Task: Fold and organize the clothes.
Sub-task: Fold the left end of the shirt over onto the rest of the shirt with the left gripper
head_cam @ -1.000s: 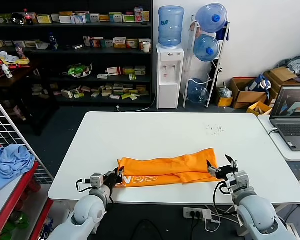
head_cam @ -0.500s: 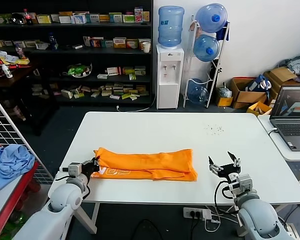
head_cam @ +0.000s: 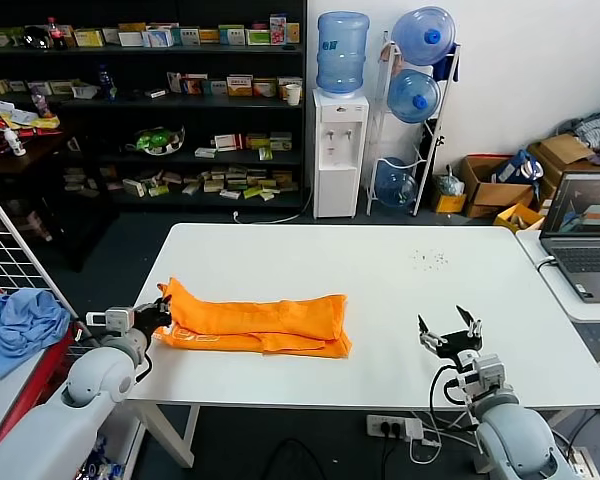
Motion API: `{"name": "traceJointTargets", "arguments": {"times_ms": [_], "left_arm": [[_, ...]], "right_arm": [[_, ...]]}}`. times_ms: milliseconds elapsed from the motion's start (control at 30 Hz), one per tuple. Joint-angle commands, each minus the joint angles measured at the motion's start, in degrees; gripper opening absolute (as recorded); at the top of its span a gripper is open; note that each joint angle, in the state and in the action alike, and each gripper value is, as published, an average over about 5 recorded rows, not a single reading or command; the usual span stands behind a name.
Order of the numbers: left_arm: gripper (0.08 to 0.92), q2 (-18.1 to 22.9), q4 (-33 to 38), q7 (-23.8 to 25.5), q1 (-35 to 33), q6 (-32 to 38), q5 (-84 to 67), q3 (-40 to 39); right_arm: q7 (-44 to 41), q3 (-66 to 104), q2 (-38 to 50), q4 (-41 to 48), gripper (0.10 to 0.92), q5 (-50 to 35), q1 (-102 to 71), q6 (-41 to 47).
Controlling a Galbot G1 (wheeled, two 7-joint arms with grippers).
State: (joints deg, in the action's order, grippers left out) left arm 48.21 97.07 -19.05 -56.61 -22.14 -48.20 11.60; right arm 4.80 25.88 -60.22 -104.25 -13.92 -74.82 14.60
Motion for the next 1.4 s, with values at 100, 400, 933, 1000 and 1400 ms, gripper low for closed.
{"name": "traceJointTargets", "arguments": {"times_ms": [100,400,933,1000,1400], "left_arm": [[0.118,10.2,11.1,-8.7,2.2,-2.2,-12.4,-7.4],[0.118,23.0,6.0,-10.4,4.1,-1.6,-8.9,-14.6],[0.125,38.9,-10.6,-8.4,9.1,2.9,-0.3,-18.3],[0.154,38.9,-10.5,-7.9,8.7,4.1,-0.2,-18.2],[0.496,31.8,-3.2,-7.0,5.1,8.6,-4.0,-13.2]], "right_arm": [[0.1,-0.7,-1.0,2.6,0.823,4.2,0.5,-1.0],[0.6,-0.2,-2.1,3.3,0.823,4.8,1.7,-0.5],[0.5,1.6,-3.3,3.0,0.823,5.6,0.2,-0.8],[0.5,1.5,-3.3,3.2,0.823,5.5,0.5,-0.7],[0.6,-0.5,-2.8,3.2,0.823,4.7,1.3,0.1]]}}
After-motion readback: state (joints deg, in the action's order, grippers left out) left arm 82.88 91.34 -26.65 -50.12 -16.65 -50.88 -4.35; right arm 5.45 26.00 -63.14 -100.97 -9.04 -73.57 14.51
